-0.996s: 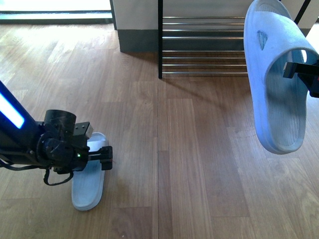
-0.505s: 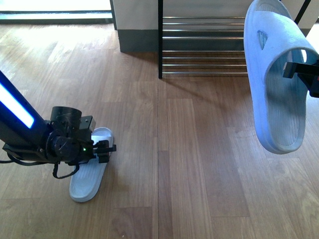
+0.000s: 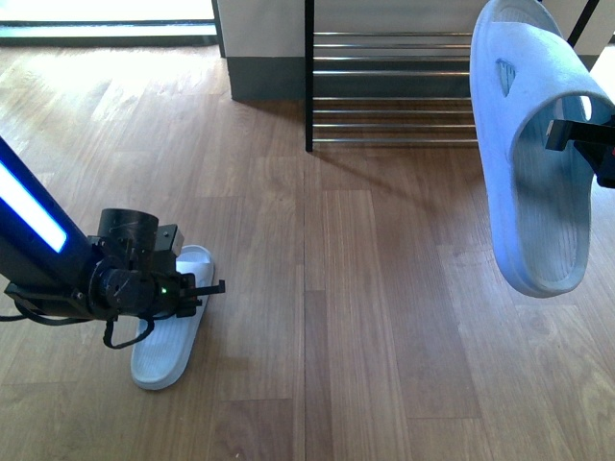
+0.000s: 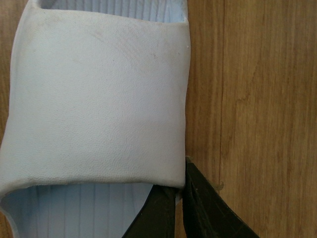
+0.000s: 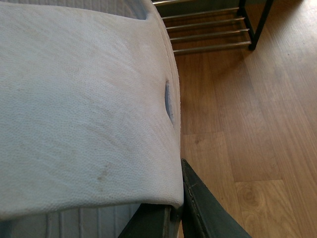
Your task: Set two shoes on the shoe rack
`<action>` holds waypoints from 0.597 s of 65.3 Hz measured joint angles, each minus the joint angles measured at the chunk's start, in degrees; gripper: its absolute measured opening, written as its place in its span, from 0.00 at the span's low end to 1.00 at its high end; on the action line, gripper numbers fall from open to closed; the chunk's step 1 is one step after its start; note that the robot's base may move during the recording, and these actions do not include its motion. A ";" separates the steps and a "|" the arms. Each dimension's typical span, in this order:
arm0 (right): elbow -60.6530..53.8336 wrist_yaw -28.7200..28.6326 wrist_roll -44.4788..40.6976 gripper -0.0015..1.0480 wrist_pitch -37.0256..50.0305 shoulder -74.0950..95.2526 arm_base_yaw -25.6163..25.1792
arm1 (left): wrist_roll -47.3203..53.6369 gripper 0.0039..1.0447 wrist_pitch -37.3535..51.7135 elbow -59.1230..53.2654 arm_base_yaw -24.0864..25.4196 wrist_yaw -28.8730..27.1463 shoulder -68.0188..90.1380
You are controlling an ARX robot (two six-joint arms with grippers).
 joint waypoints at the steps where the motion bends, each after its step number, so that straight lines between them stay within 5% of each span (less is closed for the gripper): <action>1: 0.00 0.00 -0.02 0.02 0.00 0.00 0.02 | -0.02 0.01 0.02 -0.04 0.07 -0.02 -0.02; 39: 0.00 0.00 0.00 0.02 0.00 0.00 0.02 | 3.52 0.01 3.98 -9.94 2.38 -1.60 -9.94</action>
